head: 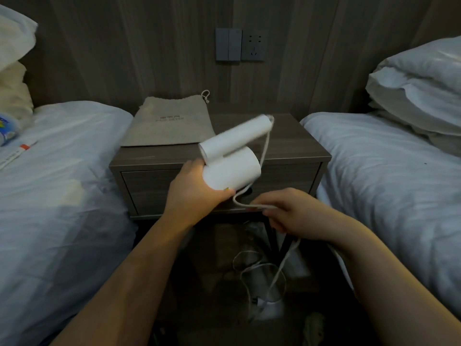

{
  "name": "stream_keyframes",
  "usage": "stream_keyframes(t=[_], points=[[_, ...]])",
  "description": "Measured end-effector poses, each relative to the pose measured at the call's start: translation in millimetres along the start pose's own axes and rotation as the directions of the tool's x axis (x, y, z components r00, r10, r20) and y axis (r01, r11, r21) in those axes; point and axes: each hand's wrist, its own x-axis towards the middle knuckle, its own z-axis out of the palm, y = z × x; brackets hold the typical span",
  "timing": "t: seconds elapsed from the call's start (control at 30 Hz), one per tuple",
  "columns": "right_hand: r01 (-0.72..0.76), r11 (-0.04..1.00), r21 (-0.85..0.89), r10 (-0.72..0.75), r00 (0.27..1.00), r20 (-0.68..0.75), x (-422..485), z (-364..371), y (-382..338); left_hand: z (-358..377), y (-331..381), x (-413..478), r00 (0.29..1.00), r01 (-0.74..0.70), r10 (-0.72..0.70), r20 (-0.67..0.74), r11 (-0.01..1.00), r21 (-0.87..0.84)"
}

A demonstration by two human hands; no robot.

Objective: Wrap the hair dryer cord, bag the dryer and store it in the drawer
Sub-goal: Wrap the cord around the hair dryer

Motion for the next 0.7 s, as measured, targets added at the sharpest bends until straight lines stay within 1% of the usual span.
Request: stream_keyframes(t=[0.07,0.13,0.17,0.23,0.27,0.3,0.37,0.43,0.5,0.57,0.63,0.7], points=[[0.029,0.999,-0.045,-0.035,0.990,-0.138,2,-1,0,0,-2,-3,0.994,-0.088,0.081,0.079,0.993,0.078],[0.005,0.999,-0.050,-0.015,0.977,-0.212,3,-4,2,4,-4,-7,0.976,-0.165,0.140,0.167,0.976,0.142],[-0.005,1.000,-0.030,-0.002,0.980,-0.200,2,-7,4,8,-4,-9,0.965,-0.200,0.165,0.201,0.965,0.170],[-0.007,1.000,0.017,0.008,0.995,-0.101,-5,-15,7,13,-6,-12,0.949,-0.250,0.201,0.242,0.949,0.191],[-0.008,1.000,0.028,0.010,0.998,-0.061,-8,-20,9,15,-6,-12,0.945,-0.260,0.209,0.252,0.946,0.192],[-0.012,0.999,0.033,0.014,0.998,-0.053,-12,-25,12,16,-6,-13,0.944,-0.258,0.207,0.258,0.948,0.186],[-0.042,0.998,0.041,0.046,0.992,-0.120,-15,-32,19,16,-7,-12,0.950,-0.201,0.159,0.269,0.971,0.133],[-0.106,0.994,0.015,0.107,0.975,-0.193,-14,-34,27,16,-6,-11,0.960,-0.077,0.081,0.268,0.997,-0.024],[-0.181,0.983,-0.026,0.173,0.964,-0.202,-11,-30,34,16,-3,-9,0.965,0.065,-0.009,0.261,0.976,-0.207],[-0.218,0.974,-0.069,0.199,0.957,-0.212,-7,-26,38,15,-1,-6,0.962,0.167,-0.087,0.260,0.938,-0.303],[-0.198,0.979,-0.056,0.182,0.960,-0.211,-6,-23,35,13,-1,-3,0.953,0.233,-0.135,0.273,0.899,-0.370],[-0.127,0.992,-0.026,0.122,0.980,-0.159,-6,-22,26,12,-2,-2,0.943,0.267,-0.156,0.293,0.882,-0.389]])
